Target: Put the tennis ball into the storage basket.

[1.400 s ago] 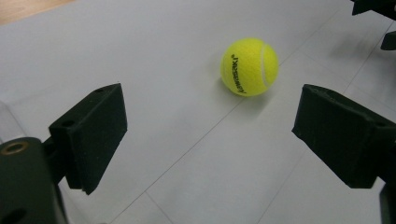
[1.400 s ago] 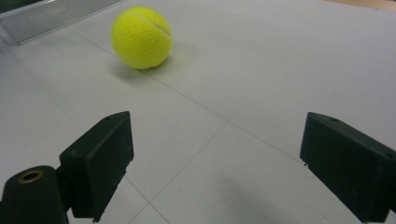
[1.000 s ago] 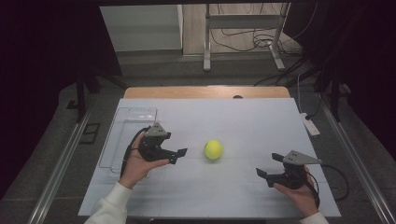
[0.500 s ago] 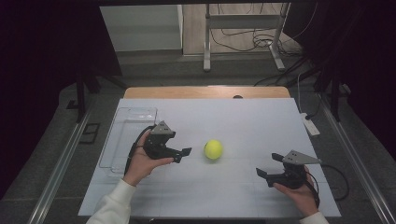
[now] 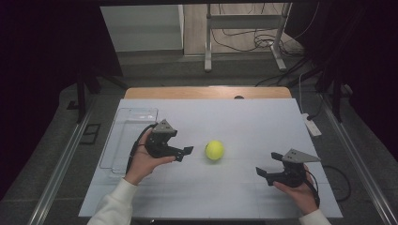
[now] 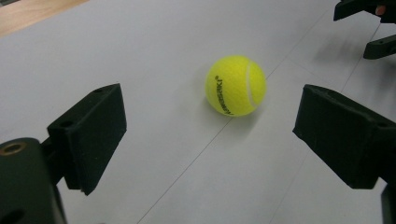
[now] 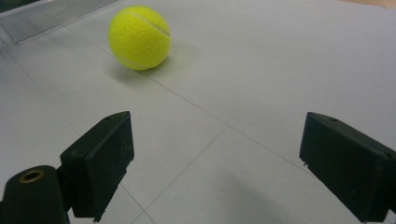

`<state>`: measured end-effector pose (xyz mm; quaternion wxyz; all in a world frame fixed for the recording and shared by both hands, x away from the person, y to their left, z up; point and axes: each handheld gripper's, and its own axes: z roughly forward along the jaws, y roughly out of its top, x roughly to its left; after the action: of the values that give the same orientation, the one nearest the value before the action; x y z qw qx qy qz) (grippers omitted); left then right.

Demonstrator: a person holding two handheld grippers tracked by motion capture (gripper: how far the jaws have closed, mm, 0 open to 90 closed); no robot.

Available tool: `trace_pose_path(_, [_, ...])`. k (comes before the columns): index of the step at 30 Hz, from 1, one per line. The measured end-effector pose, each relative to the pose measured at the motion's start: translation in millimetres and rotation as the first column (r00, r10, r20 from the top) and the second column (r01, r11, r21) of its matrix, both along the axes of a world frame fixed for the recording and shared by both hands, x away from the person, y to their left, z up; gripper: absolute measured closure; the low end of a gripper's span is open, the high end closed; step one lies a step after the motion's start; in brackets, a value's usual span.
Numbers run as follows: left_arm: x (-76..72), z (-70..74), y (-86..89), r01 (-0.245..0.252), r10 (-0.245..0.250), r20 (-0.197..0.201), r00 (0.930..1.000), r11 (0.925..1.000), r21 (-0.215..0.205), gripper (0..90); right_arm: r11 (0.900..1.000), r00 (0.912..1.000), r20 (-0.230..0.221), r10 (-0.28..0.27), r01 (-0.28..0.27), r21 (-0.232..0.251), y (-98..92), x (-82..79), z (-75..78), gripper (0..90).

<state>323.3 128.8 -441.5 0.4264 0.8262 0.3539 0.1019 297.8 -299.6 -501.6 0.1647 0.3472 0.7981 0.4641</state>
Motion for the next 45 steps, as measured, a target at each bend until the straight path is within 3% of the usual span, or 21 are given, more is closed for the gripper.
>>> trace_pose_path(30, [17.4, -6.0, -17.5, 0.02, -0.02, -0.014, 0.9997, 0.9997, 0.011, 10.1, 1.0, 1.0, -0.004, -0.006, 0.006, -0.008, -1.4, 0.3, -1.6, 10.2])
trace_pose_path(45, [24.0, -9.2, -33.3, 0.053, -0.053, -0.026, 0.9983, 0.9983, 0.023, 10.0, 1.0, 1.0, -0.008, -0.006, 0.006, -0.007, -1.5, 0.4, -2.0, 10.2])
